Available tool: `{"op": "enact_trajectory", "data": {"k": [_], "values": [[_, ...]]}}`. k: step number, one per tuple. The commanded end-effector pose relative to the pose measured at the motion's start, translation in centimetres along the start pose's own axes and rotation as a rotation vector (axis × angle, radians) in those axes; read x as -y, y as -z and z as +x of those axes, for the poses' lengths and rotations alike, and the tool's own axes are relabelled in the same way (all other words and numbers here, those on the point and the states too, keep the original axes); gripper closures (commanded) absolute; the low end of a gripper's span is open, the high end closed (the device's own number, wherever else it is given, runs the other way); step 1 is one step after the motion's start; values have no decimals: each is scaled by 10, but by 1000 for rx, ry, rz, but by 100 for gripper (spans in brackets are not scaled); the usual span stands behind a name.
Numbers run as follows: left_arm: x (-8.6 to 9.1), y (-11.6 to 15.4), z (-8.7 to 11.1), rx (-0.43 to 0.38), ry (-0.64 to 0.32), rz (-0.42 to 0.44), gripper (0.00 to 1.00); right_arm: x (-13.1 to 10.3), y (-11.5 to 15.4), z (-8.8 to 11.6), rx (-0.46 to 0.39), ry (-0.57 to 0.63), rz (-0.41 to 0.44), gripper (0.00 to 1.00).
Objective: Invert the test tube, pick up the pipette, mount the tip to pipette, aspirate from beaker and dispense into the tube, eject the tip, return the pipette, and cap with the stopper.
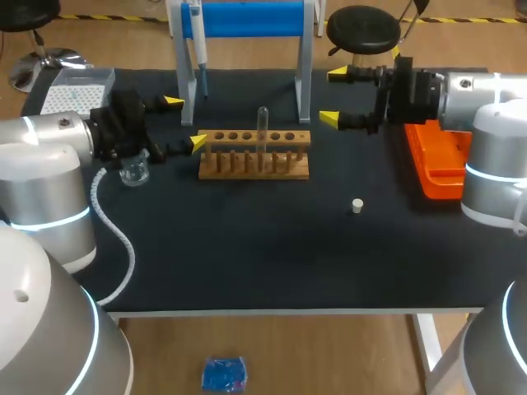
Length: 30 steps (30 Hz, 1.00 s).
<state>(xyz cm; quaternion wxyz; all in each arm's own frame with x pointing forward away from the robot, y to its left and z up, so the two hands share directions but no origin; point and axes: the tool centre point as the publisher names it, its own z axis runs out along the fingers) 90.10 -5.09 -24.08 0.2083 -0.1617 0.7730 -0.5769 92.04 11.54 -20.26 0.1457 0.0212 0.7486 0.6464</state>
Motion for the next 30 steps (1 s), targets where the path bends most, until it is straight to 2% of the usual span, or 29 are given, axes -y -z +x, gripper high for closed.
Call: {"op": "enact_trajectory", "data": {"k": [1, 3, 7, 18, 26, 30], "values": [[0, -1, 0, 2, -1, 1, 0, 0, -1, 1, 3, 1, 0, 0], [0, -1, 0, 2, -1, 1, 0, -4, -2, -1, -3, -11, -29, 0], [0, -1, 0, 2, -1, 1, 0, -9, -4, 8, -41, -1, -78, 0], [0, -1, 0, 2, -1, 1, 0, 1, -13, 37, -128, -25, -134, 0], [0, -1, 0, 2, -1, 1, 0, 18, -43, 43, -205, -57, -151, 0], [0, -1, 0, 2, -1, 1, 0, 29, -58, 39, -212, -81, -153, 0]]}}
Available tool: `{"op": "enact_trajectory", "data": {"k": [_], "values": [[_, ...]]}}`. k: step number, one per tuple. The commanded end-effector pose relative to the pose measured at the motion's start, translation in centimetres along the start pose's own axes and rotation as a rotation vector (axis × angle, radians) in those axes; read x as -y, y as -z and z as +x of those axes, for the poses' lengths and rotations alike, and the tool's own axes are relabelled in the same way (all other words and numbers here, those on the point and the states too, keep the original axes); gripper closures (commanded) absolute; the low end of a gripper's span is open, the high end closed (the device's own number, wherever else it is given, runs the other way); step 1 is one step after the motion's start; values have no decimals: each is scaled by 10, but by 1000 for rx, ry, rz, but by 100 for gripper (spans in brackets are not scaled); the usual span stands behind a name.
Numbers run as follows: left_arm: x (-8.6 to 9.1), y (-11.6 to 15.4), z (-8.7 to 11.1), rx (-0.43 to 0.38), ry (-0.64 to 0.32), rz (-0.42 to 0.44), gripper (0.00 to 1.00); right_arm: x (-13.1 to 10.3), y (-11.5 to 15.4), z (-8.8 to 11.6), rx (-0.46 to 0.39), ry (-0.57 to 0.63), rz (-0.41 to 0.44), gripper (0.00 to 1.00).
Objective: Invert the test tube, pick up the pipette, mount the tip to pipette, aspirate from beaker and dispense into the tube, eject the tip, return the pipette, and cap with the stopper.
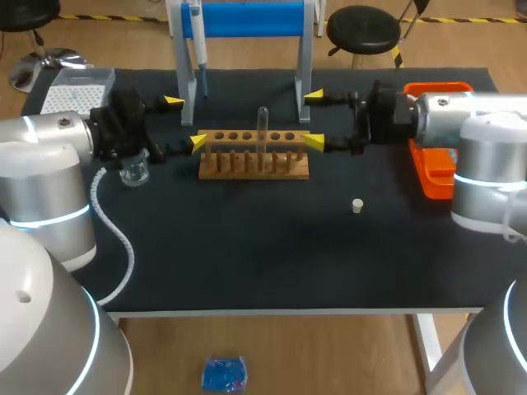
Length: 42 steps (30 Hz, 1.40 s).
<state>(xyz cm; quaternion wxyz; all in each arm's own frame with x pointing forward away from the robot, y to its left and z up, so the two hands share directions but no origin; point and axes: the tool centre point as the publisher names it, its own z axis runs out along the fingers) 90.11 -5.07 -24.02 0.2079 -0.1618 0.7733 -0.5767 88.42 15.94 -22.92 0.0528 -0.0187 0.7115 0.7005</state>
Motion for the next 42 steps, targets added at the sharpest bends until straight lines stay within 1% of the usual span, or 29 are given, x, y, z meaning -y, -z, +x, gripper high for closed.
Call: {"op": "enact_trajectory", "data": {"k": [1, 3, 5, 8, 9, 11, 12, 13, 19, 26, 33, 34, 35, 36, 37, 38, 40, 41, 42], "values": [[-1, -1, 1, 3, -1, 2, 0, 23, -20, -18, -32, -4, -6, 0], [-1, -1, 1, 3, -1, 2, 0, 28, -25, -21, -41, -15, -10, 0], [-1, -1, 1, 3, -1, 2, 0, 34, -31, -24, -47, -17, 17, 0], [-1, -1, 1, 3, -1, 2, 0, 41, -39, -27, -64, -45, 38, 0], [-1, -1, 1, 3, -1, 2, 0, 44, -42, -28, -59, -95, 34, 0], [-1, -1, 1, 3, -1, 2, 0, 47, -47, -31, -63, -84, 56, 0], [-1, -1, 1, 3, -1, 2, 0, 50, -49, -32, -62, -93, 67, 0], [-1, -1, 1, 3, -1, 2, 0, 51, -52, -34, -63, -110, 61, 0], [-1, -1, 1, 3, -1, 2, 0, 53, -67, -40, -71, -92, 82, 0], [-1, -1, 1, 3, -1, 2, 0, 61, -81, -38, -75, -78, 95, 0], [-1, -1, 1, 3, -1, 2, 0, 65, -89, -40, -41, -96, 79, 0], [-1, -1, 1, 3, -1, 2, 0, 65, -90, -40, -40, -97, 78, 6], [-1, -1, 1, 3, -1, 2, 0, 65, -90, -41, -38, -95, 77, 25], [-1, -1, 1, 3, -1, 2, 0, 64, -91, -41, -33, -99, 74, 34], [-1, -1, 1, 3, -1, 2, 0, 64, -91, -42, -29, -100, 73, 51], [-1, -1, 1, 3, -1, 2, 0, 64, -91, -42, -27, -100, 72, 59], [-1, -1, 1, 3, -1, 2, 0, 65, -91, -43, -9, -103, 71, 65], [-1, -1, 1, 3, -1, 2, 0, 65, -91, -44, -9, -102, 71, 81], [-1, -1, 1, 3, -1, 2, 0, 65, -91, -43, -2, -100, 70, 87]]}}
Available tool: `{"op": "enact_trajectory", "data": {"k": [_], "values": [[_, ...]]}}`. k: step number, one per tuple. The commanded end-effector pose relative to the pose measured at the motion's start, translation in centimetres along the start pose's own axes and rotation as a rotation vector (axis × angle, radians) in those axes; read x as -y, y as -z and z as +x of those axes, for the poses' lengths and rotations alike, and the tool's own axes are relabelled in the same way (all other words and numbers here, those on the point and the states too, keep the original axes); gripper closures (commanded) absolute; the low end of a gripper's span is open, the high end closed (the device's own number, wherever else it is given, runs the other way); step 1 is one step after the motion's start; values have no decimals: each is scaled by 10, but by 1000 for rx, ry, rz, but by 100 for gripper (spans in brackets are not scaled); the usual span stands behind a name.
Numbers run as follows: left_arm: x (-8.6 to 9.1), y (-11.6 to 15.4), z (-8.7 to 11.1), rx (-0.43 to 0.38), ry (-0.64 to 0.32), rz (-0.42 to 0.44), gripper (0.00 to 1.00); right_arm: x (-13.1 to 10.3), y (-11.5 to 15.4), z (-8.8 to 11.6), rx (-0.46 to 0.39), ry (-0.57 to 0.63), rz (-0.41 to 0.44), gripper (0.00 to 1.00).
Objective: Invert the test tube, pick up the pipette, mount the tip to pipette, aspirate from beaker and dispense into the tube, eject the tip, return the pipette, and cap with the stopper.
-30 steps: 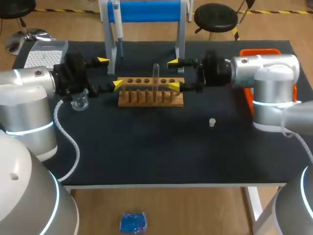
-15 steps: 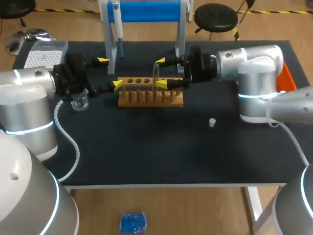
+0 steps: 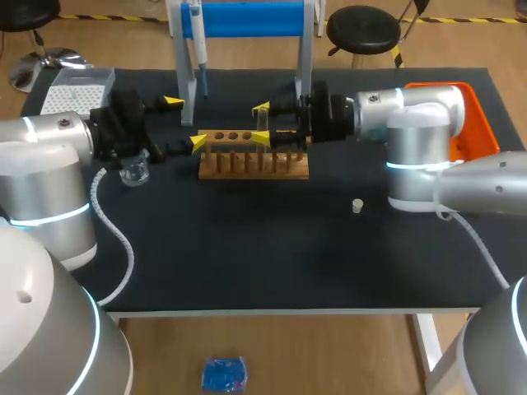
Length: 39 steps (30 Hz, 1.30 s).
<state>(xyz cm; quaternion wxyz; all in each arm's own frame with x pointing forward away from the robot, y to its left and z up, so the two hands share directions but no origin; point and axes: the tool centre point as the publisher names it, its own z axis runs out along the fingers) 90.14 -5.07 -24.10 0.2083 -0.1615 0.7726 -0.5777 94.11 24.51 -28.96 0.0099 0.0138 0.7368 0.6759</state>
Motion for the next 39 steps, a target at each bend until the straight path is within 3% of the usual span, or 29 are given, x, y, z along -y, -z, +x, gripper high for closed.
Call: {"op": "enact_trajectory", "data": {"k": [1, 13, 39], "values": [[0, -1, 1, 3, -1, -1, 0, 1, -2, 2, 24, 2, -7, 97], [0, -1, 1, 3, -1, -1, 0, -4, -2, 2, 36, -71, -7, 100], [0, -1, 1, 3, -1, -1, 0, -15, 1, 0, 29, -59, 99, 100]]}}
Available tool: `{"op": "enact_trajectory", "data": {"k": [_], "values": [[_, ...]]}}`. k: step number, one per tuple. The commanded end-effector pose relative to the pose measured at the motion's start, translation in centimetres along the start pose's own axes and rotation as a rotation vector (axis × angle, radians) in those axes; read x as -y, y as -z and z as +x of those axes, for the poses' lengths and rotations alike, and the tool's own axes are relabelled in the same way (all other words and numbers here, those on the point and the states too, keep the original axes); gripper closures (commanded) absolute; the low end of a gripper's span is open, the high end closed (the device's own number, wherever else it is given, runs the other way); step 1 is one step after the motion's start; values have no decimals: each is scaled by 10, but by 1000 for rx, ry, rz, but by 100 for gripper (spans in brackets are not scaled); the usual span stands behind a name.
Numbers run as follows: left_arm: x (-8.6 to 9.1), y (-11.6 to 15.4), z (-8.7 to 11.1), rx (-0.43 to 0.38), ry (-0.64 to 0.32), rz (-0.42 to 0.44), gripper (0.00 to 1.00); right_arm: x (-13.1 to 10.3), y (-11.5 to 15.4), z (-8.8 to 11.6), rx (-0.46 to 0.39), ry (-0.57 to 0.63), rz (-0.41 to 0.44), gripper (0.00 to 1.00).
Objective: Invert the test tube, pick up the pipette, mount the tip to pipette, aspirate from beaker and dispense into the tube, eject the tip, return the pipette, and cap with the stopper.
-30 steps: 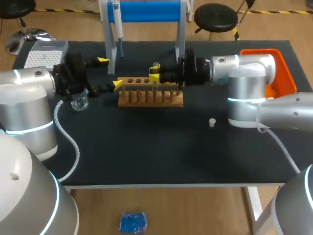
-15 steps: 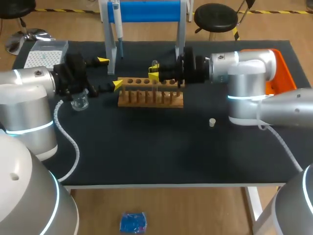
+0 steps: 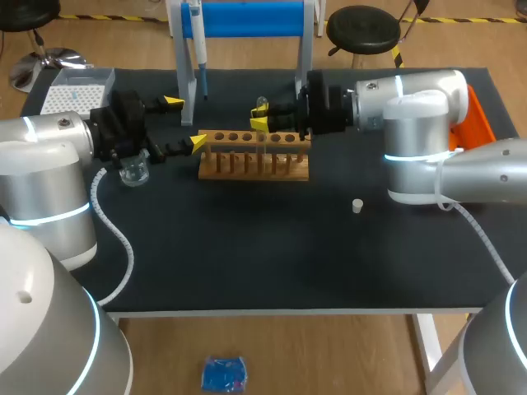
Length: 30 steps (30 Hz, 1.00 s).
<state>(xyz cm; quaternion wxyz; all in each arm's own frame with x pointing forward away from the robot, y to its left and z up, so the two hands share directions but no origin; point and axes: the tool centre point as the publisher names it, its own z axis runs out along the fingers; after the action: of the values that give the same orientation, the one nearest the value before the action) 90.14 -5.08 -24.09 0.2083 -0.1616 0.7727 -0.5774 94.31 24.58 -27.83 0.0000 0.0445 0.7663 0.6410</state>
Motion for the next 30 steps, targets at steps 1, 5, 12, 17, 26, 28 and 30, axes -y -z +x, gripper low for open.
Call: {"op": "enact_trajectory", "data": {"k": [1, 5, 12, 17, 26, 28, 30], "values": [[0, -1, 1, 3, -1, 0, 0, -5, 2, 2, 2, -2, 7, 100], [0, -1, 1, 3, -1, 0, 0, -8, 2, 2, 0, 0, 16, 100], [0, -1, 1, 3, -1, 0, 0, -15, 3, 4, -7, -14, 48, 100], [0, -1, 1, 3, -1, 0, 0, -17, 3, 4, -5, -17, 62, 100], [0, -1, 1, 3, -1, 0, 0, -16, 2, 2, 1, 30, 70, 100], [0, -1, 1, 3, -1, 0, 0, -16, 1, 2, 1, 30, 71, 100], [0, -1, 1, 3, -1, 0, 0, -17, 1, 2, 0, 35, 72, 100]]}}
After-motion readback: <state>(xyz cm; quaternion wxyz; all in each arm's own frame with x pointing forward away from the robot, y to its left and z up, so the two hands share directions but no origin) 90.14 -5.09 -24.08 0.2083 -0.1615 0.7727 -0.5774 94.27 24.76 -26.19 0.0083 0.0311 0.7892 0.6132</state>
